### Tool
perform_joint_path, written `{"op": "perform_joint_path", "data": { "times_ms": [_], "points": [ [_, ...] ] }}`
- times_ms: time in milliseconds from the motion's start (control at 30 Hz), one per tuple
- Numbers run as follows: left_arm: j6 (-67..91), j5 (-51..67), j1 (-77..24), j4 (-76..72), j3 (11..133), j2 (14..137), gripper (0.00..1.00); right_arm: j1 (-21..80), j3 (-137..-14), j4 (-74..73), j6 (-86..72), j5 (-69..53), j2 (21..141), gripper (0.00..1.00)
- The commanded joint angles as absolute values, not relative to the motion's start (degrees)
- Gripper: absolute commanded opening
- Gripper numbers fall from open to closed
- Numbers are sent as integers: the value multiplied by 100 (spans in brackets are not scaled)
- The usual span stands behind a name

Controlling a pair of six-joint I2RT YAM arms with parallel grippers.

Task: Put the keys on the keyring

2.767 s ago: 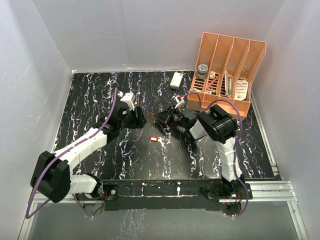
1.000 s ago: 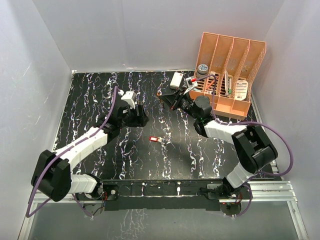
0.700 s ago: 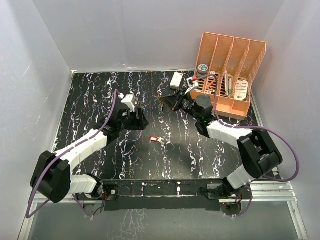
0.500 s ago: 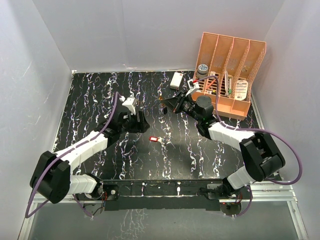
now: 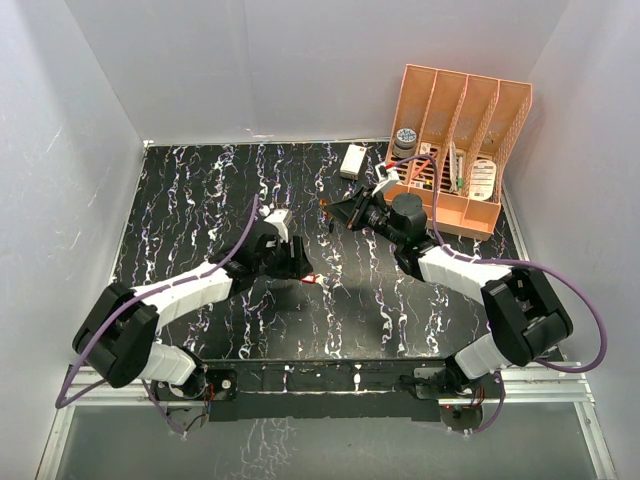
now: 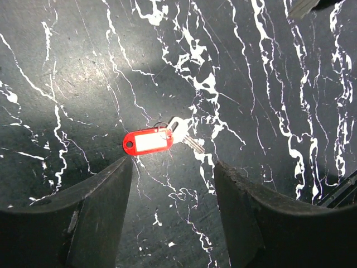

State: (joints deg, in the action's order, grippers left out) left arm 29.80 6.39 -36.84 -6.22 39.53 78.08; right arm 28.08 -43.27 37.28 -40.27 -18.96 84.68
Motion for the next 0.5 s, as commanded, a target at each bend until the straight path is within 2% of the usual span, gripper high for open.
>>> {"op": "perform_joint_path", "data": {
  "times_ms": [0,467],
  "points": [
    [3203,593,-3811,-800,4035,8080,57,2804,-4329,3904,-4002,-1798,8210,0],
    [3136,-318,-4192,-413,4490,8791,59,2787,-4289,3885,-3992,-1731,8200,0]
  ]
}}
